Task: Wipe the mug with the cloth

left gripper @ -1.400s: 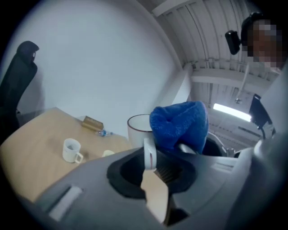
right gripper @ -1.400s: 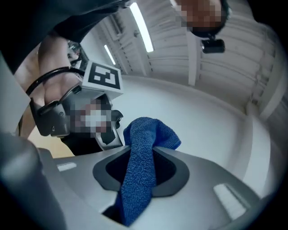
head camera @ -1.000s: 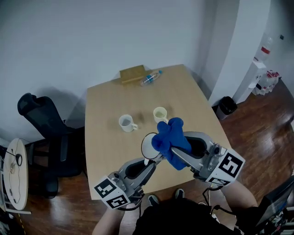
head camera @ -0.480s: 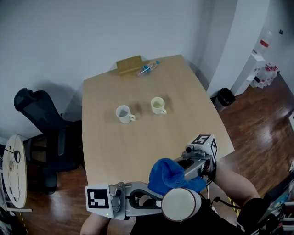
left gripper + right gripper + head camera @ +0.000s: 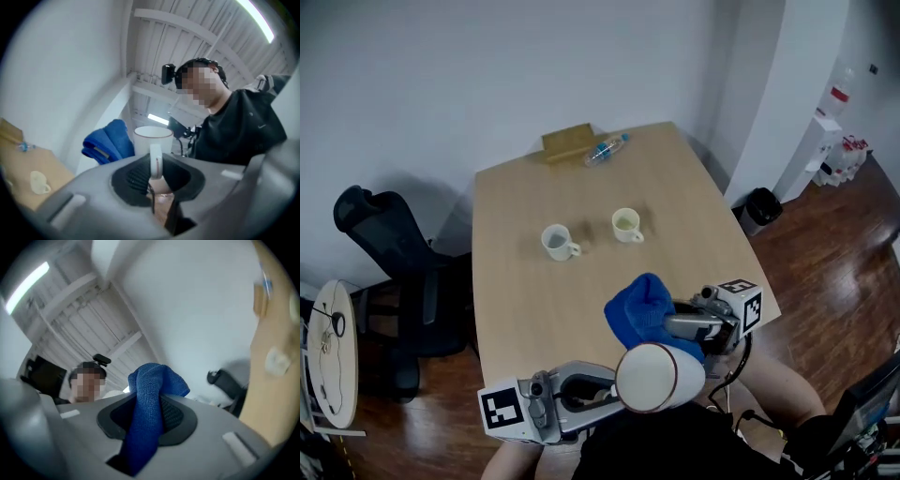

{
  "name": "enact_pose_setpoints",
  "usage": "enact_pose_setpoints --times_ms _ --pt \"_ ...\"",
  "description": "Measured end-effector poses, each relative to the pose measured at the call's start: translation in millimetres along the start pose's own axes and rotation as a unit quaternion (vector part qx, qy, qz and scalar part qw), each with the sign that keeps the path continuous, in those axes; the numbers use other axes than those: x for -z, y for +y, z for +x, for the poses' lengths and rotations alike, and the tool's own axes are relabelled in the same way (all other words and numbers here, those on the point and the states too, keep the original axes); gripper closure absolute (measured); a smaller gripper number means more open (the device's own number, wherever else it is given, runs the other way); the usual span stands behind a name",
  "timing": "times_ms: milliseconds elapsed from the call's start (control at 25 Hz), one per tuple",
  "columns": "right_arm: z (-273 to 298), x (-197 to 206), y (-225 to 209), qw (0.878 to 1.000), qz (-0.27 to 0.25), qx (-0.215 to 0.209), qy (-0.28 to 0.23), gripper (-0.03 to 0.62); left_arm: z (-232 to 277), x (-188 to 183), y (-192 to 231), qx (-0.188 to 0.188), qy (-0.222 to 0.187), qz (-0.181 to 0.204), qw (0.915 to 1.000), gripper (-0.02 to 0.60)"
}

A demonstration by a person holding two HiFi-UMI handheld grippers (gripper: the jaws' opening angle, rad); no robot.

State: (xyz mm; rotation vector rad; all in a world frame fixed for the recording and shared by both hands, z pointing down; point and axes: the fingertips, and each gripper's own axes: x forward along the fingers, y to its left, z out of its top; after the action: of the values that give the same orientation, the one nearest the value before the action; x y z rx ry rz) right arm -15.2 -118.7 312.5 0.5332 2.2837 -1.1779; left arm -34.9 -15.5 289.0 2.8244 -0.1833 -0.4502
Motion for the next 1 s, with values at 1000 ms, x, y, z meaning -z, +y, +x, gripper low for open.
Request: enact_pose_setpoints --times_ms 1000 --pt "61.0 -8.6 26.1 0.545 -0.763 0.308 0.160 0.490 -28.1 -45.8 105.4 -0.304 -0.157 -0.076 0.9365 0.520"
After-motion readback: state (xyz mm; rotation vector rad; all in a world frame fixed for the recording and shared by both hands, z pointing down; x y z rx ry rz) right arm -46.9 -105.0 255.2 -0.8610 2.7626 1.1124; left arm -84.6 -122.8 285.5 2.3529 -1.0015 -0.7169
